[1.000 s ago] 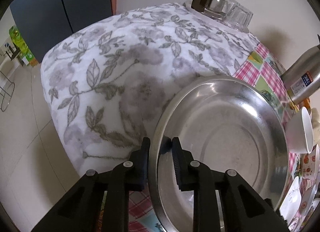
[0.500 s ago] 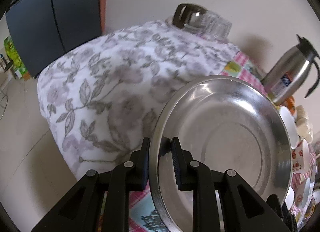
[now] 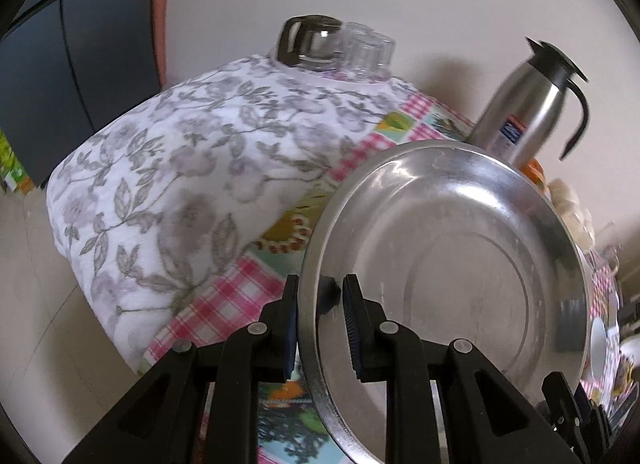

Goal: Organize plates and bowls
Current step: 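Lift and carry the steel basin with both tools across the table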

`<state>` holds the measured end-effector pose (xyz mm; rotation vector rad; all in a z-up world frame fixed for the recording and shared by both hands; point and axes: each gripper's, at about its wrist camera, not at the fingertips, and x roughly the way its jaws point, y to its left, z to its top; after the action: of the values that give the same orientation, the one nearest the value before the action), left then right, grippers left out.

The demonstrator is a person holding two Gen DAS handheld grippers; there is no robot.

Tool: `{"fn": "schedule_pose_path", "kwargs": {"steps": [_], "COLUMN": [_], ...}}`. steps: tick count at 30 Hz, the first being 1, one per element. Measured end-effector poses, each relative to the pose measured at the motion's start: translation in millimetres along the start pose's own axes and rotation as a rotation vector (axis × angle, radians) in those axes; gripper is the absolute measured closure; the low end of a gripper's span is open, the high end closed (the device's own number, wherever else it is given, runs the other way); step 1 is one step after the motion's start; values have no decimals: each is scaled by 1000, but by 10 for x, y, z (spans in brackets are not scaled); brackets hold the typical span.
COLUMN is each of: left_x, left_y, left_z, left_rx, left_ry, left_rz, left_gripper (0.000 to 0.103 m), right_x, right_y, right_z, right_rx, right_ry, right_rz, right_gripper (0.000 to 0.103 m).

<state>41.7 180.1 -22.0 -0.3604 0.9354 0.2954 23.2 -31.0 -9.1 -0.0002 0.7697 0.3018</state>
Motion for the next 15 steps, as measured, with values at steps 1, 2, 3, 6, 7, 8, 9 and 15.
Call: {"fn": "schedule_pose_path", "kwargs": {"steps": [1,2,3,6,7,8,9,15], "left_x": [-10,-22,-38,-86,-98,-108,-121,-163], "left_y": [-47,-90,-140,-276,-323,-359,-400,-656], "left_z": [-14,-27,-43,-88,-103,-112,-124,-231], "left_rx": [9,17,27,62,75,83,92,148], "left_ry": [0,1,-1,-8,-8,-8,-9,0], "left_rz": [-5,-12,-18,-27,-32,-37,-43,-62], "left_gripper": [81,81,81,81,81,81,81,81], "right_x": [-23,-40,-63,-146,-166,-192,-213,-302], "right_y": [-37,-67,-105,-225,-258,-301,-331,-564], "right_z": [-2,0,-1,-17,-17,-18,-21,-53], "right_rx": [4,7,10,24,28,35,41,93], "right_ry": [0,0,-1,-3,-4,-6,-6,8], "right_rz": [-4,-8,-13,-24,-29,-35,-41,-73], "right_gripper": [75,75,75,74,74,74,74,73]}}
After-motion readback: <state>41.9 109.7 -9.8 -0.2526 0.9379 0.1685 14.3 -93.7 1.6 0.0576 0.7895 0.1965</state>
